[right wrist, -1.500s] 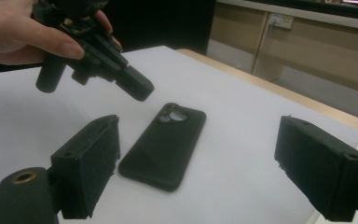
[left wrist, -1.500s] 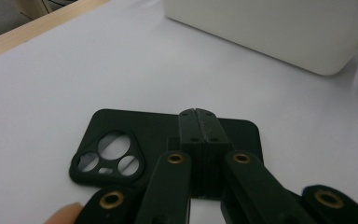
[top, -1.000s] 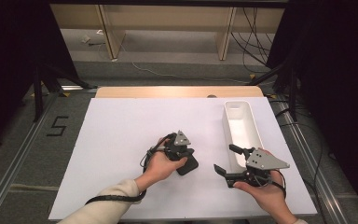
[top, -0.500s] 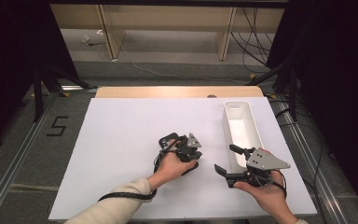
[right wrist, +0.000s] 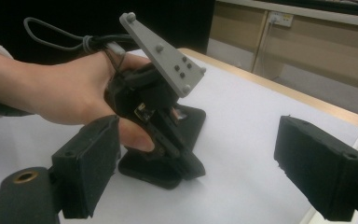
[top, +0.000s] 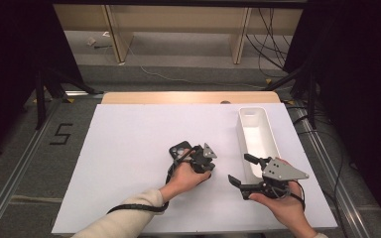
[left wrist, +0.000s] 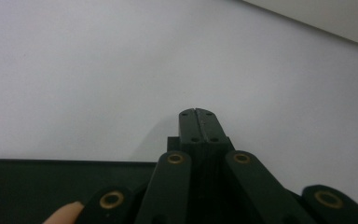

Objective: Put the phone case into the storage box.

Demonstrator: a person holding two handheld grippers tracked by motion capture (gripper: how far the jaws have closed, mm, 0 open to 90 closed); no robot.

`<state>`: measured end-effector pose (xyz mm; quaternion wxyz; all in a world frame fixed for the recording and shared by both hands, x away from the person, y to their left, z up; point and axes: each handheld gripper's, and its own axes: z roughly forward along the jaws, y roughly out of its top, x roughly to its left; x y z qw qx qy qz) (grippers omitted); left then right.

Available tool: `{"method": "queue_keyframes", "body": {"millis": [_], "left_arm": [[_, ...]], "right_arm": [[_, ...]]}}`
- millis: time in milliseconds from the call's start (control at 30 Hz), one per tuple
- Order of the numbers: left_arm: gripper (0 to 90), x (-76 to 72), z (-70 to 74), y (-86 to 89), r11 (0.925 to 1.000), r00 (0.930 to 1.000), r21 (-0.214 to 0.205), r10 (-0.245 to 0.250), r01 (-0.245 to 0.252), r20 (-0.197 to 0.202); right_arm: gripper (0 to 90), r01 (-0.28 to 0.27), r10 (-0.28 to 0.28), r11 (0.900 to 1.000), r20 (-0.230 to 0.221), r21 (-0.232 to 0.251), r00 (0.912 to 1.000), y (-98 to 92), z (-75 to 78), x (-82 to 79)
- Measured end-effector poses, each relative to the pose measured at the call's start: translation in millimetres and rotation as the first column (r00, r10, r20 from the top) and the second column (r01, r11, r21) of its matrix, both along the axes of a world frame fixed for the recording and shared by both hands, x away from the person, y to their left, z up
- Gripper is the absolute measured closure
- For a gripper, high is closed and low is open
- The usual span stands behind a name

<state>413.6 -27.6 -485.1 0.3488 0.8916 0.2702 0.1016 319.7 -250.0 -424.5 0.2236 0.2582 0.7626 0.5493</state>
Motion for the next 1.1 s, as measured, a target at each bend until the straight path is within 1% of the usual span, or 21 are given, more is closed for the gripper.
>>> {"method": "queue_keyframes", "body": {"millis": [100, 233, 400, 500, 567, 900, 1100], "left_arm": [[90.0, -1.0, 0.9, 0.9, 1.0000, 1.0000, 0.010, -0.001, 0.001, -0.006], [90.0, -3.6, 3.2, 4.9, 0.9995, 0.9996, 0.030, -0.012, 0.013, -0.024], [90.0, -9.3, 6.3, 14.7, 0.9976, 0.9983, 0.060, -0.031, 0.034, -0.049], [90.0, -12.9, 7.4, 21.9, 0.9968, 0.9976, 0.072, -0.031, 0.036, -0.062], [90.0, -14.7, 7.8, 26.4, 0.9961, 0.9974, 0.079, -0.034, 0.039, -0.063], [90.0, -24.2, 9.6, 50.1, 0.9938, 0.9964, 0.106, -0.025, 0.034, -0.081], [90.0, -28.7, 11.1, 66.9, 0.9919, 0.9952, 0.126, -0.005, 0.018, -0.098]], "right_arm": [[15.8, 0.000, 0.000, 1.0000, 0.000, -0.003, 1.0000, 0.0, -0.3, 0.2], [15.8, 0.004, -0.004, 1.0000, 0.001, -0.001, 1.0000, -0.5, -0.1, 0.4], [15.9, 0.007, -0.007, 1.0000, 0.000, -0.002, 1.0000, -0.8, -0.2, 0.5], [15.9, 0.008, -0.008, 1.0000, 0.001, -0.001, 1.0000, -0.8, -0.2, 0.6], [15.9, 0.009, -0.009, 1.0000, 0.000, -0.001, 1.0000, -0.8, -0.3, 0.7], [15.9, 0.015, -0.015, 0.9999, -0.003, -0.003, 0.9999, -0.8, -0.5, 0.8], [16.0, 0.015, -0.015, 0.9999, -0.003, -0.003, 0.9999, -0.6, -0.7, 0.7]]}}
